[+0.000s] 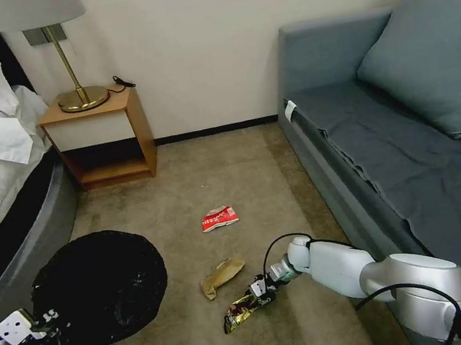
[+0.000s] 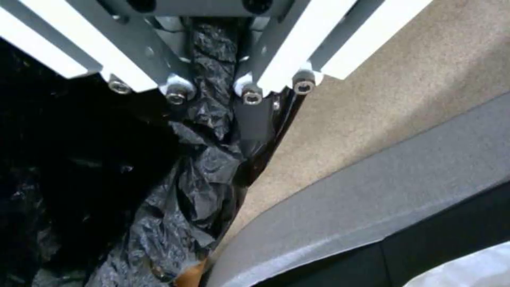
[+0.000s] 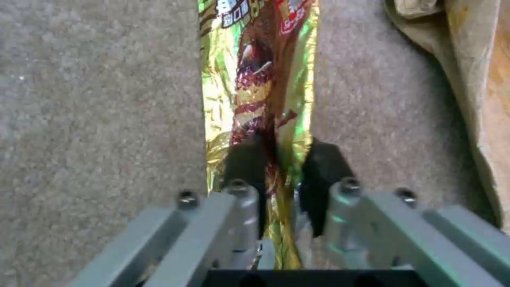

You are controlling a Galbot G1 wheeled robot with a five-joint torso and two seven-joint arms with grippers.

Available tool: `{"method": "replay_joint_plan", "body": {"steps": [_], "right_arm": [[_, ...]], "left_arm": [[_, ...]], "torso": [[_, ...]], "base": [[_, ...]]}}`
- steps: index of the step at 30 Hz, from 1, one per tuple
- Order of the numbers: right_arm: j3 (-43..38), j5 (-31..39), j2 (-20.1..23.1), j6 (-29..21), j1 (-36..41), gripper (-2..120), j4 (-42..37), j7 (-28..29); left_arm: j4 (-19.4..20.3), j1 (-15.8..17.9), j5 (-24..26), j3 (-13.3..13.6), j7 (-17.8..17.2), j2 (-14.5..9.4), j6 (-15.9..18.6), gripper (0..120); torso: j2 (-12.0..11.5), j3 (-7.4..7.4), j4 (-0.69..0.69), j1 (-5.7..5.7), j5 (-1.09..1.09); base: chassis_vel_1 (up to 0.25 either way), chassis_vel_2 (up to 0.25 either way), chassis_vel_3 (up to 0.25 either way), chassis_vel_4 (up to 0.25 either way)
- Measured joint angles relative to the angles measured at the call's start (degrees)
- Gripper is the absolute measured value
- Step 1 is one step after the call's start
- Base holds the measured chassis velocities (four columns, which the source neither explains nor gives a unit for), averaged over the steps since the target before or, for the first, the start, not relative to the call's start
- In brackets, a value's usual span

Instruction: Pick up the trash bin, then pick up the garbage on the floor and place it into the trash bin.

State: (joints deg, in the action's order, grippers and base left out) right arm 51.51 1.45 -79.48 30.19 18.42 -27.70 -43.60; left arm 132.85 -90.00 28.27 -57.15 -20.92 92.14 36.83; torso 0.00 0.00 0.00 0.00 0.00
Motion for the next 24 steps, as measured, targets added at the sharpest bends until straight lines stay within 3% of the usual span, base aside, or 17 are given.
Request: {"method": "replay_joint_plan", "body": {"steps": [3,14,24], "right_arm": [[0.02,0.83,0.39,0.28,0.00,0,-0.58,-0.57],[1.44,6.24,3.07,0.62,-0.42,0,-5.44,-2.51],[1.02,15.60,12.70,-1.06,-3.82,0,-18.72,-1.34]], "left_arm": [[-0.01,0.09,-0.03,0.02,0.00,0.00,-0.01,2],[-0.01,0.02,-0.06,0.02,-0.01,0.00,-0.01,2],[-0.25,-0.04,-0.34,0.32,-0.04,0.00,0.00,2]], "torso": [[0.00,0.00,0.00,0.00,0.00],[0.00,0.00,0.00,0.00,0.00],[0.00,0.00,0.00,0.00,0.00]], "base": [[0.000,0.000,0.000,0.000],[0.000,0.000,0.000,0.000],[0.000,0.000,0.000,0.000]]}}
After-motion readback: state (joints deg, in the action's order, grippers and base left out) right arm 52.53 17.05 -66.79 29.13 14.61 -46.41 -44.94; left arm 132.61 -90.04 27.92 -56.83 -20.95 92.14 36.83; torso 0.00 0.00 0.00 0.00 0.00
